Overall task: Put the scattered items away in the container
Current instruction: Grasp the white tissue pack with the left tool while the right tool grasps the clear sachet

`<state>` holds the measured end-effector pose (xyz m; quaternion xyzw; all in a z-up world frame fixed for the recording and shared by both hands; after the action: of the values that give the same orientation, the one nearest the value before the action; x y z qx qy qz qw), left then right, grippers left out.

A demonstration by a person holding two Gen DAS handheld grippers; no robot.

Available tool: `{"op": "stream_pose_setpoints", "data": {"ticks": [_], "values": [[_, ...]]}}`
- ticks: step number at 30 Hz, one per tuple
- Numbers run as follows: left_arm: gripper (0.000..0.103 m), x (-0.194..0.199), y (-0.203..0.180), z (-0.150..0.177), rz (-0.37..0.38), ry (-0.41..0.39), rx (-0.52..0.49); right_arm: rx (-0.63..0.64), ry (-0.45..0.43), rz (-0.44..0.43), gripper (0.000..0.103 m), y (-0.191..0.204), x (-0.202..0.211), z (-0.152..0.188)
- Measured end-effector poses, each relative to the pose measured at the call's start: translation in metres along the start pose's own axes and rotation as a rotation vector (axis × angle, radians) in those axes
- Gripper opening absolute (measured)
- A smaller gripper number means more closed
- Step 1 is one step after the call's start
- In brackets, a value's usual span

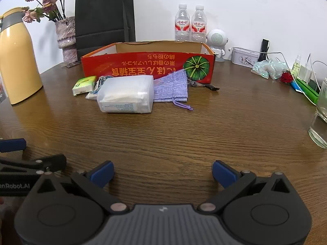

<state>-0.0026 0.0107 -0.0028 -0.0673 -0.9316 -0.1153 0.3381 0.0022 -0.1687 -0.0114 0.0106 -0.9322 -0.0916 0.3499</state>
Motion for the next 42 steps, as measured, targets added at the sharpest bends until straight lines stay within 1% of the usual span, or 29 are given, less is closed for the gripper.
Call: {"op": "stream_pose_setpoints", "data": {"ticks": [3, 4, 5, 6, 8, 9, 11, 13, 15, 16, 18, 20, 21, 22, 24, 25, 27, 28, 29, 30, 31, 33, 34, 35, 36, 38, 40, 42], "values": [[0.103, -0.002, 0.000, -0.002, 0.015, -0.004, -0.016, 0.002, 0.003, -0.005, 0.103, 0.000, -0.001, -0.001], [0.103, -0.004, -0.001, -0.008, 0.042, -0.006, -0.053, 0.002, 0.005, -0.008, 0.103, -0.001, -0.002, -0.002], [0.103, -0.006, -0.002, -0.016, 0.084, -0.017, -0.097, -0.002, 0.007, -0.013, 0.103, -0.003, -0.002, -0.004], [0.103, -0.007, -0.001, -0.026, 0.135, -0.051, -0.132, -0.016, 0.008, -0.024, 0.103, -0.007, -0.002, -0.006], [0.103, -0.011, 0.003, -0.049, 0.225, -0.143, -0.182, -0.059, 0.002, -0.065, 0.096, -0.022, 0.000, -0.015], [0.103, -0.017, 0.003, -0.064, 0.278, -0.189, -0.222, -0.082, -0.011, -0.082, 0.094, -0.030, 0.001, -0.023], [0.103, -0.031, -0.001, -0.091, 0.341, -0.244, -0.321, -0.110, -0.055, -0.094, 0.094, -0.047, 0.003, -0.039], [0.103, -0.054, -0.009, -0.114, 0.399, -0.244, -0.418, -0.113, -0.094, -0.075, 0.094, -0.059, 0.003, -0.053], [0.103, -0.081, -0.017, -0.128, 0.456, -0.201, -0.504, -0.106, -0.126, -0.054, 0.094, -0.067, 0.000, -0.063], [0.103, -0.091, -0.020, -0.131, 0.469, -0.174, -0.527, -0.104, -0.131, -0.050, 0.094, -0.070, -0.002, -0.065], [0.103, -0.105, -0.021, -0.131, 0.475, -0.110, -0.525, -0.098, -0.117, -0.057, 0.094, -0.072, -0.007, -0.068], [0.103, -0.101, -0.016, -0.124, 0.478, -0.058, -0.473, -0.082, -0.091, -0.076, 0.094, -0.072, -0.013, -0.071], [0.103, -0.095, -0.011, -0.119, 0.490, -0.047, -0.439, -0.067, -0.077, -0.083, 0.094, -0.070, -0.016, -0.073], [0.103, -0.088, -0.006, -0.115, 0.519, -0.049, -0.413, -0.047, -0.070, -0.088, 0.094, -0.068, -0.019, -0.076], [0.103, -0.080, 0.001, -0.111, 0.587, -0.074, -0.383, 0.011, -0.074, -0.106, 0.094, -0.061, -0.024, -0.085], [0.103, -0.081, 0.003, -0.114, 0.587, -0.082, -0.371, 0.046, -0.082, -0.124, 0.094, -0.055, -0.027, -0.090], [0.103, -0.090, 0.000, -0.119, 0.547, -0.078, -0.359, 0.116, -0.098, -0.162, 0.093, -0.043, -0.035, -0.104], [0.095, -0.097, -0.003, -0.122, 0.530, -0.059, -0.357, 0.145, -0.103, -0.168, 0.089, -0.036, -0.039, -0.111], [0.087, -0.103, -0.005, -0.124, 0.531, -0.032, -0.353, 0.167, -0.104, -0.161, 0.083, -0.030, -0.044, -0.119], [0.070, -0.105, -0.007, -0.124, 0.544, -0.006, -0.338, 0.182, -0.105, -0.158, 0.082, -0.025, -0.049, -0.127], [0.068, -0.104, -0.005, -0.121, 0.544, 0.013, -0.319, 0.190, -0.107, -0.167, 0.081, -0.020, -0.053, -0.134], [0.068, -0.095, 0.001, -0.112, 0.507, 0.019, -0.289, 0.190, -0.096, -0.202, 0.080, -0.014, -0.062, -0.144], [0.068, -0.088, 0.007, -0.106, 0.485, 0.020, -0.270, 0.195, -0.082, -0.223, 0.076, -0.010, -0.068, -0.147], [0.068, -0.082, 0.013, -0.100, 0.456, 0.022, -0.248, 0.209, -0.064, -0.248, 0.069, -0.004, -0.075, -0.149], [0.068, -0.075, 0.020, -0.095, 0.421, 0.022, -0.228, 0.228, -0.048, -0.268, 0.066, 0.001, -0.081, -0.150], [0.066, -0.062, 0.033, -0.088, 0.344, 0.005, -0.194, 0.291, 0.001, -0.304, 0.048, 0.013, -0.100, -0.149], [0.066, -0.050, 0.045, -0.082, 0.277, -0.018, -0.147, 0.368, 0.046, -0.314, 0.038, 0.024, -0.121, -0.146], [0.066, -0.044, 0.055, -0.078, 0.263, -0.036, -0.096, 0.437, 0.061, -0.292, 0.038, 0.034, -0.139, -0.142]]}}
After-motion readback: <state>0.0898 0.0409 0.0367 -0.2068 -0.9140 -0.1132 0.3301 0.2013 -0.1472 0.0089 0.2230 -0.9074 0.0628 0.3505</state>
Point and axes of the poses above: each gripper's, at about its wrist camera, not at the fingertips, and x roughly against the way its jaws point, y to its left, z to its underside, the point moved 1 cm from there along -x, roughly the way its jaws point, and after that the axes turned 12 degrees about -x, right-handed, at the moved point
